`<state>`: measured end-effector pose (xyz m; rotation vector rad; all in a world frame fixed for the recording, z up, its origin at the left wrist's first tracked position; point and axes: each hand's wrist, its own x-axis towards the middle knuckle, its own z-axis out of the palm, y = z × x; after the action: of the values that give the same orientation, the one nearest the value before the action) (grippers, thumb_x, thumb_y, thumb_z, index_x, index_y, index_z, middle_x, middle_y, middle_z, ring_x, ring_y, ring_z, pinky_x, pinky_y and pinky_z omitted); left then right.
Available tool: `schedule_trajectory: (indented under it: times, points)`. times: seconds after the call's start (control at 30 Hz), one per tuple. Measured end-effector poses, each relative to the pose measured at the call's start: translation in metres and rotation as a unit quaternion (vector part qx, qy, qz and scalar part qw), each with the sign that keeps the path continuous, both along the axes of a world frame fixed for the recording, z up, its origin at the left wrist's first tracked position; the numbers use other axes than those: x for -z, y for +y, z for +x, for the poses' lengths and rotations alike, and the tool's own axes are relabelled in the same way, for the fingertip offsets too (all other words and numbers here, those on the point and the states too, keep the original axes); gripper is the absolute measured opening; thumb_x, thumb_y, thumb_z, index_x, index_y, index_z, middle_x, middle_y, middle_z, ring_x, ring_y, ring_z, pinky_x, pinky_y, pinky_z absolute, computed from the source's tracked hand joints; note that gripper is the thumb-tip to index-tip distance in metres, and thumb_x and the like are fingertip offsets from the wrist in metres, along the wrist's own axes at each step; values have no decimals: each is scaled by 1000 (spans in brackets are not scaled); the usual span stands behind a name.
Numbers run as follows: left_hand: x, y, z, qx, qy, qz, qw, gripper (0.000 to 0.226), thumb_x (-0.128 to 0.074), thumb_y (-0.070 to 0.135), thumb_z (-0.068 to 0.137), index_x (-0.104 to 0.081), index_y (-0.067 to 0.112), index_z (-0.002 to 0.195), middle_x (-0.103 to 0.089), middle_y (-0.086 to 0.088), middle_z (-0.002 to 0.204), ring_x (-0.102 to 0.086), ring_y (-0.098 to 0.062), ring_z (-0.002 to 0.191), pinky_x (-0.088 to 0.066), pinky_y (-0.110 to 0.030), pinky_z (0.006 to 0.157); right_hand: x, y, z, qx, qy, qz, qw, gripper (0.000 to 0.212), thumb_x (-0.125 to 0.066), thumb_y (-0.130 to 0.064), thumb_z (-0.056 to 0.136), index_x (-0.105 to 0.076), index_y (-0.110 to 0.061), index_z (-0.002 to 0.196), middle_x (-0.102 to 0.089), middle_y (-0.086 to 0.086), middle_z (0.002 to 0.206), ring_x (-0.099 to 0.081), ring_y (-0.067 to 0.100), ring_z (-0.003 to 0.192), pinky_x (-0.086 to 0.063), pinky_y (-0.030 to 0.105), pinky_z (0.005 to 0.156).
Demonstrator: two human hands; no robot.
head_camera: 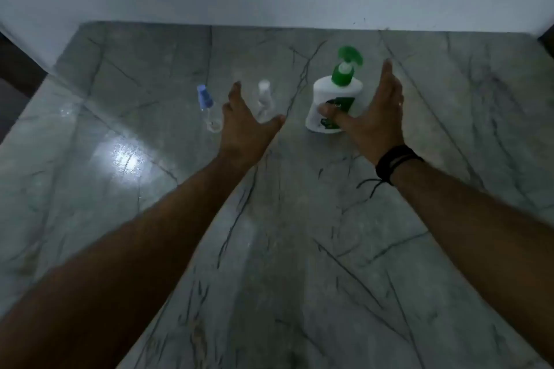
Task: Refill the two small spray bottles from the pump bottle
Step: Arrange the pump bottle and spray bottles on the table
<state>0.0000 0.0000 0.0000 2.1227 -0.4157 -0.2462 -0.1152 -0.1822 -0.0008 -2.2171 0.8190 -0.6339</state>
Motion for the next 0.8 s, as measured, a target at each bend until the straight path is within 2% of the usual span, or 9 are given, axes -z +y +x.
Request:
schedule_trajectory:
  times: [0.07,0.13,0.2,0.27,0.3,0.37,0.53,0.63,0.8]
  points:
    - [11,-5,6,-3,11,-6,1000,91,-77,40,79,-25,21,150,-47,-5,142,-49,-19,125,-42,-29,99,12,2,16,-11,-55,80,995,138,-82,-69,57,-5,-17,160,-23,7,162,-27,24,148,-26,44,122]
    - [23,-6,13,6,-21,6,1000,70,-74,38,83,-39,19,140,-56,2,127,-56,-16,115,-47,-27,91,24,4,31,-19,-105,129,986,133,-88,-61,56,-13,-14,157,-40,3,152,-44,16,136,-40,36,115]
    - [31,-4,15,11,-83,16,996,54,-71,39,86,-49,16,130,-59,6,116,-57,-10,105,-45,-22,83,37,5,39,-9,-150,125,981,111,-92,-47,62,-26,-13,146,-55,-6,129,-59,5,112,-53,23,96]
    - [38,0,17,21,-129,17,991,50,-70,42,85,-53,16,125,-62,7,113,-57,-6,100,-44,-20,79,47,3,44,8,-183,95,979,87,-91,-37,68,-34,-13,130,-55,-15,109,-59,-7,93,-53,12,78]
    - [38,2,16,25,-139,18,990,50,-70,44,85,-54,17,124,-62,7,112,-58,-6,99,-43,-19,78,50,3,46,16,-193,89,977,80,-90,-35,69,-34,-15,124,-54,-16,105,-57,-10,88,-52,10,74]
    - [39,8,14,29,-157,21,987,51,-70,46,84,-55,18,124,-64,8,111,-59,-6,97,-44,-19,77,51,6,45,18,-200,77,977,74,-88,-34,70,-32,-18,117,-54,-16,101,-56,-11,85,-51,10,70]
    - [41,30,-10,47,-184,23,982,51,-70,48,83,-56,17,121,-62,7,103,-61,-12,94,-47,-25,78,50,18,13,-3,-194,59,979,73,-86,-32,73,-31,-19,118,-54,-16,99,-55,-9,83,-48,6,66]
    - [41,45,-30,63,-188,31,980,53,-69,49,83,-54,18,123,-63,5,106,-61,-13,95,-45,-24,76,52,29,-16,-7,-187,56,981,74,-86,-36,71,-33,-20,119,-55,-16,100,-59,0,88,-54,17,73]
    - [42,70,-67,75,-183,44,979,59,-68,52,83,-50,21,129,-64,4,115,-61,-13,100,-46,-25,80,53,49,-65,-7,-191,69,979,77,-87,-36,71,-37,-15,125,-58,-16,101,-58,-7,88,-57,23,79]
